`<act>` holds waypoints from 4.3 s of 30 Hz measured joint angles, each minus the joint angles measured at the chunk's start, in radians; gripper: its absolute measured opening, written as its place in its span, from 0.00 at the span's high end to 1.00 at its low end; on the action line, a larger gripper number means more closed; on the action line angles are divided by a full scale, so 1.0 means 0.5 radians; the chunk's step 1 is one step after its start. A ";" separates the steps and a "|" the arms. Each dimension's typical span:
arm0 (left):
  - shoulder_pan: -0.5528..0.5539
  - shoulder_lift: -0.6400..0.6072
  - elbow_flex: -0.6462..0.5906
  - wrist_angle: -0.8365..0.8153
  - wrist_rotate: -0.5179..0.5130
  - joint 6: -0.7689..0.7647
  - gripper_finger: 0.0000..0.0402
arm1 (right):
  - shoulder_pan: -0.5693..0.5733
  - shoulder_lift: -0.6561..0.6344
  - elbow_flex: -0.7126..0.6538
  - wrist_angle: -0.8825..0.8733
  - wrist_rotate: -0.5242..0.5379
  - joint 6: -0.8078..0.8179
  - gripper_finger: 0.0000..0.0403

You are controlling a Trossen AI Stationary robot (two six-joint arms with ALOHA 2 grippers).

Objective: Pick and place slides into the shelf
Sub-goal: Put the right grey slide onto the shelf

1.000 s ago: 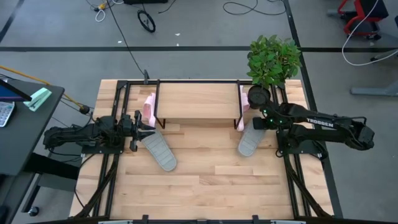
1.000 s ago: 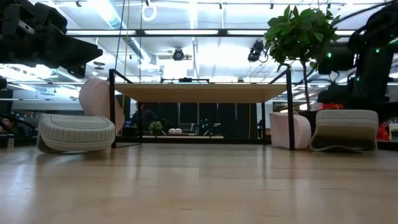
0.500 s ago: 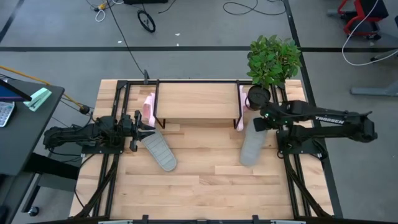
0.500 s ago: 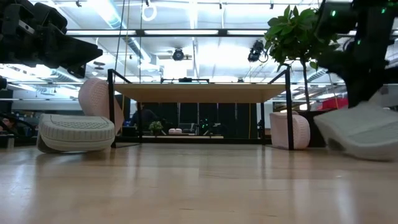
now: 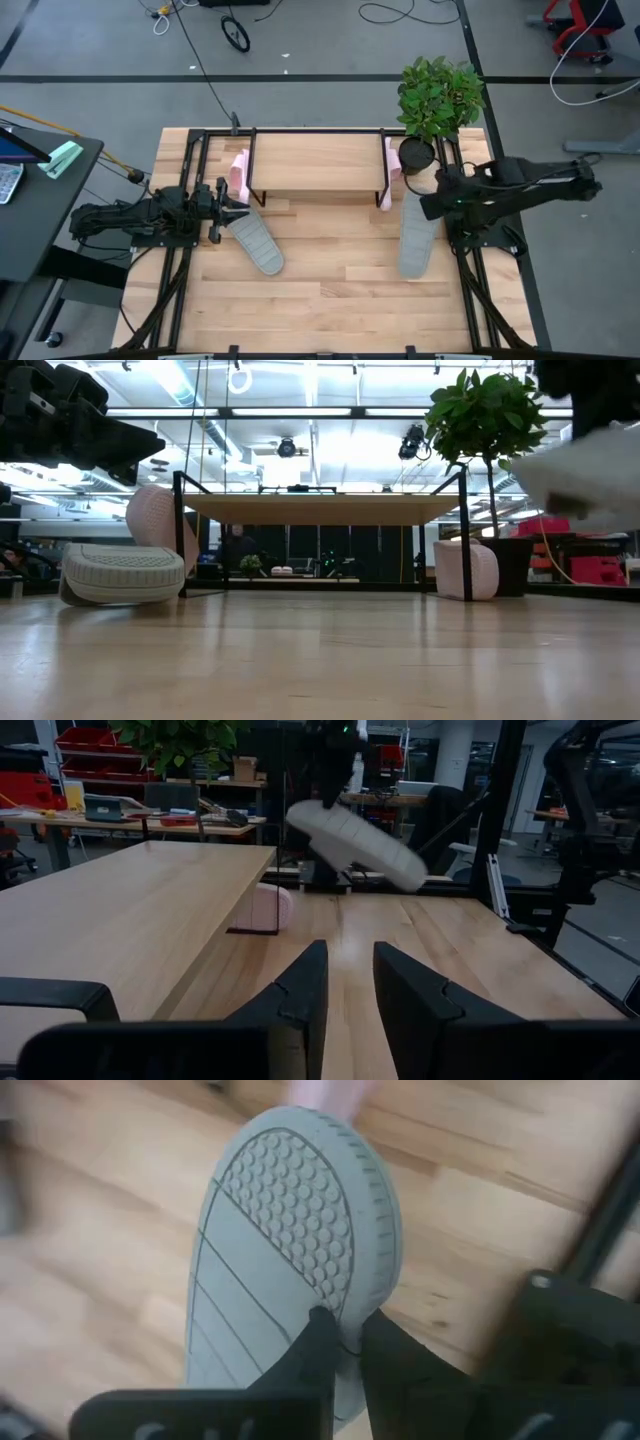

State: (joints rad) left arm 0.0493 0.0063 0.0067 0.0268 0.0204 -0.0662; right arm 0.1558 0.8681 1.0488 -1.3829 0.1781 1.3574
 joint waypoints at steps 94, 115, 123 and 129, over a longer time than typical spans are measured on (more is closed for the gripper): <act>0.000 0.000 0.000 0.185 0.001 0.102 0.82 | -0.247 1.147 -1.266 5.900 1.170 -5.704 0.94; -0.001 -0.001 0.000 0.184 0.001 0.102 0.82 | -0.279 1.125 -1.270 5.860 1.297 -5.592 0.94; -0.001 -0.001 0.000 0.183 0.000 0.102 0.84 | -0.219 1.125 -1.270 5.717 1.353 -5.480 0.94; 0.000 -0.001 0.000 0.183 0.001 0.102 0.84 | -0.080 1.125 -1.270 5.689 1.496 -5.481 0.94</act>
State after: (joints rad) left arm 0.0492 0.0059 0.0067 0.1181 0.0208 -0.0151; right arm 0.1159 1.4303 0.4138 1.4614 0.9262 -1.3829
